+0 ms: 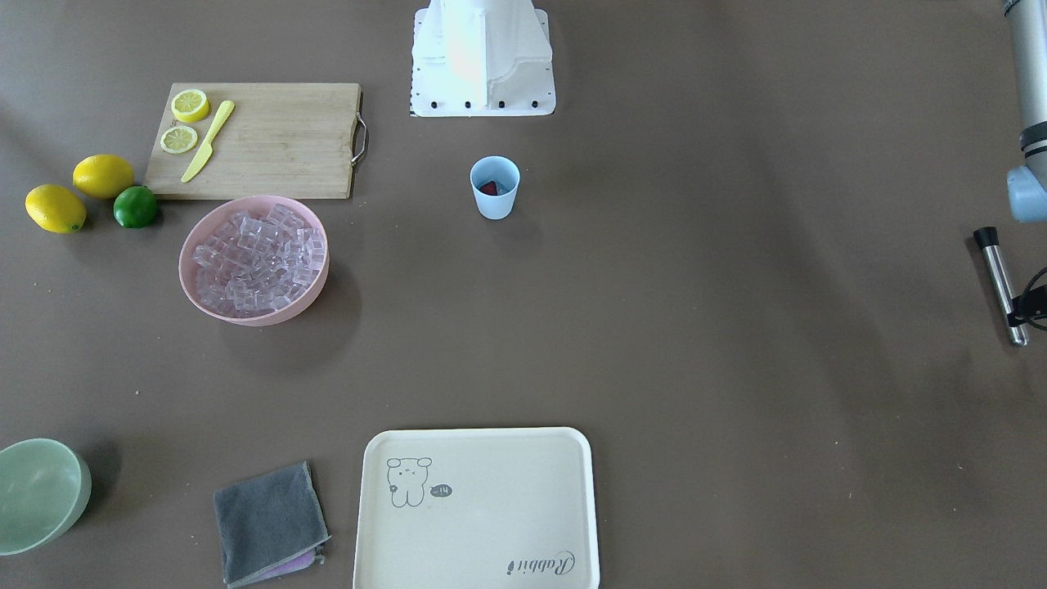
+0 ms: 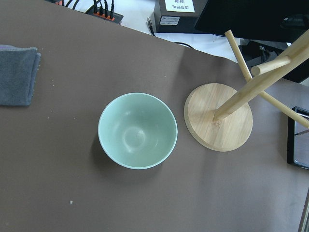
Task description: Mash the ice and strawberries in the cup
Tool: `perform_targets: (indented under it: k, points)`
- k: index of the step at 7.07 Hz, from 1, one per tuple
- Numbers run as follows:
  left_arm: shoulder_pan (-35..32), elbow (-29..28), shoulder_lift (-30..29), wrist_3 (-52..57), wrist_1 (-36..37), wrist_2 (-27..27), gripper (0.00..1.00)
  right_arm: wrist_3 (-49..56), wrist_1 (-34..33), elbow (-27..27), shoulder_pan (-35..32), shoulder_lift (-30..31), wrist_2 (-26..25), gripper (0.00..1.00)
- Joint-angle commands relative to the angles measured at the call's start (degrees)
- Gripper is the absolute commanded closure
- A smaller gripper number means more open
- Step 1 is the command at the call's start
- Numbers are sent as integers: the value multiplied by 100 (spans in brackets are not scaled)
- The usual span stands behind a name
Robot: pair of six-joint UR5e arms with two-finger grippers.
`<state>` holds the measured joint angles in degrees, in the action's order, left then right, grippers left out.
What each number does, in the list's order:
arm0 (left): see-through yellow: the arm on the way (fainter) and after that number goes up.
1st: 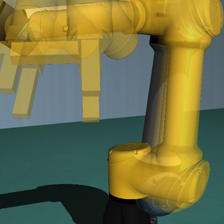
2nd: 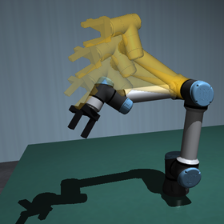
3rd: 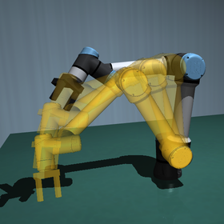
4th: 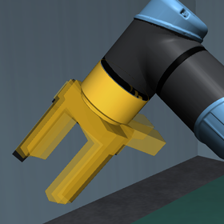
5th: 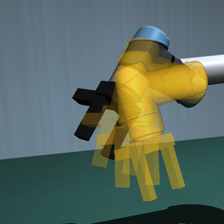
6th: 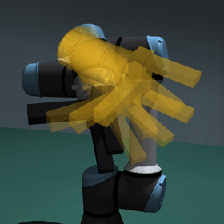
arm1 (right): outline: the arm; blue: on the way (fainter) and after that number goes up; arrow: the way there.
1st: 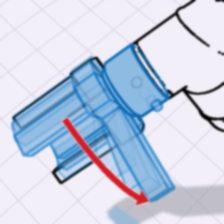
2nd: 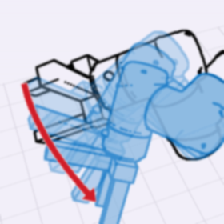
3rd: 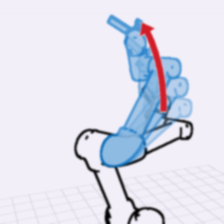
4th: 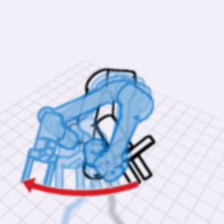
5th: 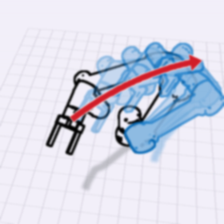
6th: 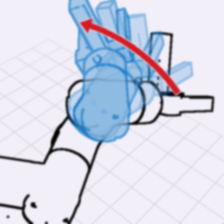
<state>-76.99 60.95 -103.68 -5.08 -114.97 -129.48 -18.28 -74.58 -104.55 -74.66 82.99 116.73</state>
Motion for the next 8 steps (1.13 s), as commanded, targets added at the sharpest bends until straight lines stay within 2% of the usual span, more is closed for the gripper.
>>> perform_targets:
  k: [1, 3, 6, 8]
  points:
    - [18, -31, -4, -2, 1, -7, 3, 0, 5, -13, 4, 16, -63, 0]
    - [26, -57, -4, -2, -8, -7, 3, 0, 14, -13, 4, 25, -72, 0]
    - [96, -66, -4, -10, -8, 2, 17, 0, 207, -4, 4, 112, -107, 0]
    - [141, -154, -30, -45, -8, -7, 16, 0, 207, -4, 4, 121, -159, 0]
